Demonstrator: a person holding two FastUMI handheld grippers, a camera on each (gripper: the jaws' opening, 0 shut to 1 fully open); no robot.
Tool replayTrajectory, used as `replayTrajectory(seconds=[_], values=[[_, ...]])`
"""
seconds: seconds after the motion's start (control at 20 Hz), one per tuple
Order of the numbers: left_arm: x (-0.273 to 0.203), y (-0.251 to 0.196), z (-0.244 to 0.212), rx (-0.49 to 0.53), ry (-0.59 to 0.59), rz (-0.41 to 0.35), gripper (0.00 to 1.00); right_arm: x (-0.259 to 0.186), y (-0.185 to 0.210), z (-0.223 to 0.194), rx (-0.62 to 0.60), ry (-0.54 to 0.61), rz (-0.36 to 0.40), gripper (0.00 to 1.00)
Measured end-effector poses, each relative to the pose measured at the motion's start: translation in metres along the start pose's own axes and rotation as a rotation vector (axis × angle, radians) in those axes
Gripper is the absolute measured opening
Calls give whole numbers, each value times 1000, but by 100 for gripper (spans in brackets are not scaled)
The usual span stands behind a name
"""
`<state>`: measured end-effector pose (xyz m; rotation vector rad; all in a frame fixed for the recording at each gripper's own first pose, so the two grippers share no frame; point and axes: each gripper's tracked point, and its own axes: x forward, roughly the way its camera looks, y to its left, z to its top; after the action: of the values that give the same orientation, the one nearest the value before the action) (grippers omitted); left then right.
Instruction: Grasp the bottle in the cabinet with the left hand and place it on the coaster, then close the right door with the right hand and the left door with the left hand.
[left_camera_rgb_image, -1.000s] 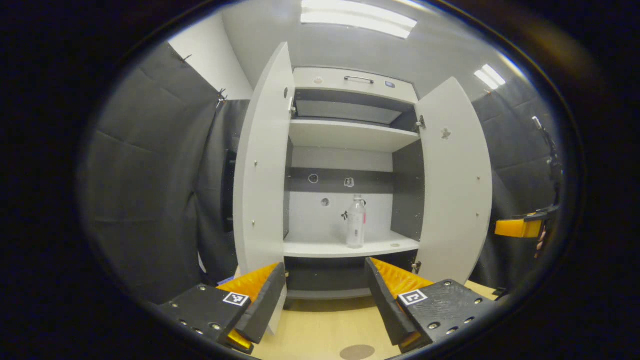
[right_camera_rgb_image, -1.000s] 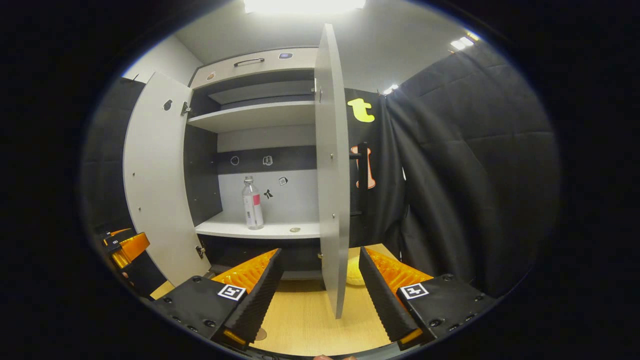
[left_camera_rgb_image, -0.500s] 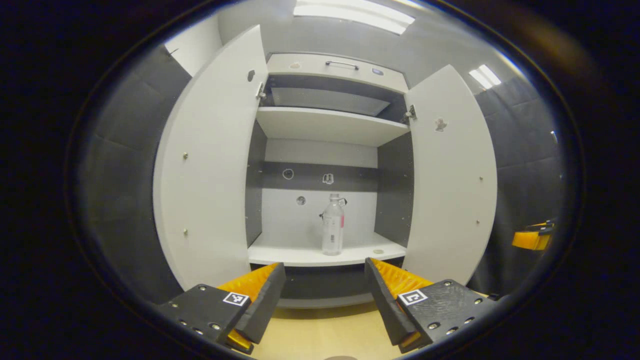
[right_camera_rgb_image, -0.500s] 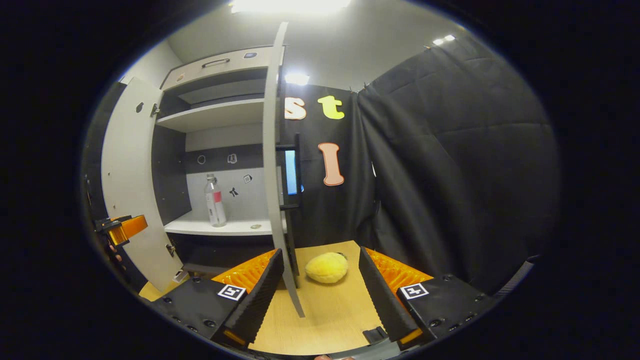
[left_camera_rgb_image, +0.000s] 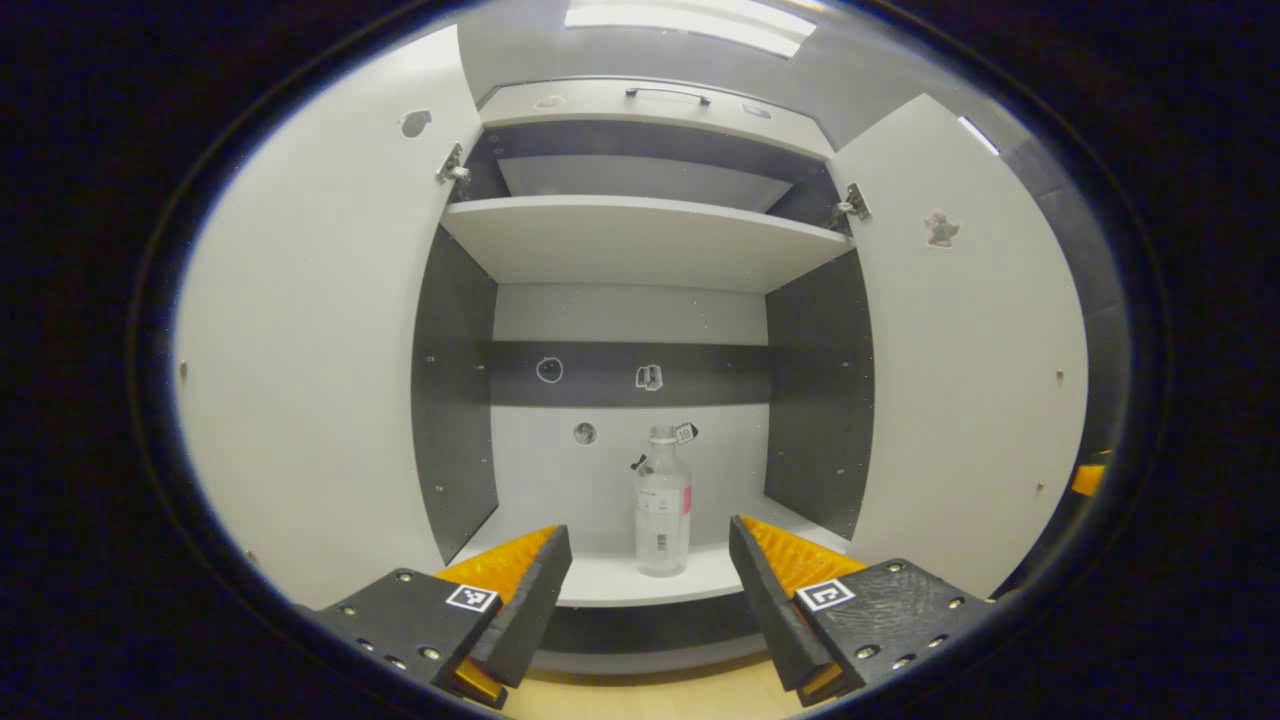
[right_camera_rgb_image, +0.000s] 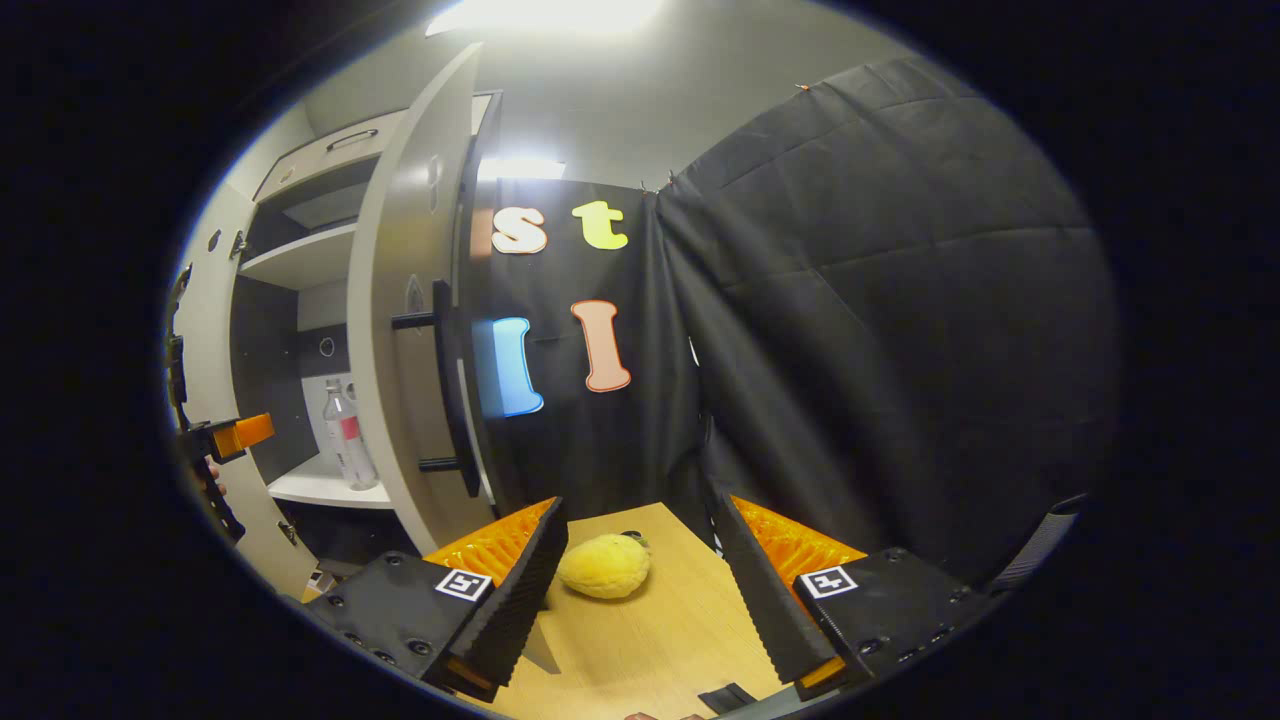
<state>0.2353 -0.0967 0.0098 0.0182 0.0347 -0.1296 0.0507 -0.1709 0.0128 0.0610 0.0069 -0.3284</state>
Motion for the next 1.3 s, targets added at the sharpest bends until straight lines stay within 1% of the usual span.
replayTrajectory(seconds=[0.05,0.1,0.2,0.3,0.55,0.65,0.7,0.75,0.8,0.85,0.9,1.0,1.05,1.15,1.2,1.25,1.3], values=[[13,-1,0,7,4,-1,92,5,-4,2,7,-2,-11,92],[25,-2,-3,15,6,0,92,9,-8,2,13,-3,-22,96],[49,-5,-5,30,13,0,92,17,-16,0,21,-1,-43,96],[71,-8,-11,22,24,-9,92,26,-20,-2,27,-4,-58,96],[112,-11,-25,14,56,-26,92,39,-31,0,31,-14,-98,96],[125,-10,-25,14,48,-16,92,45,-33,1,37,-12,-106,96],[131,-11,-27,7,48,-23,92,47,-35,-1,38,-11,-110,92],[137,-13,-29,-5,54,-32,92,50,-35,-1,39,-10,-113,96],[142,-13,-32,-12,61,-38,98,53,-35,-1,40,-10,-113,96],[146,-14,-33,-17,65,-39,98,56,-36,-1,39,-10,-113,96],[150,-16,-35,-19,69,-43,92,59,-37,1,36,-12,-112,96],[157,-16,-38,-9,73,-44,92,62,-39,1,27,-16,-114,96],[158,-17,-39,-1,76,-43,88,64,-39,1,26,-15,-115,96],[164,-16,-42,24,79,-35,88,69,-39,2,31,-13,-114,96],[169,-14,-44,25,80,-27,88,73,-39,2,33,-12,-113,92],[174,-15,-45,17,85,-24,97,76,-39,2,33,-11,-112,92],[174,-16,-49,13,96,-28,97,78,-39,1,33,-11,-110,96]])
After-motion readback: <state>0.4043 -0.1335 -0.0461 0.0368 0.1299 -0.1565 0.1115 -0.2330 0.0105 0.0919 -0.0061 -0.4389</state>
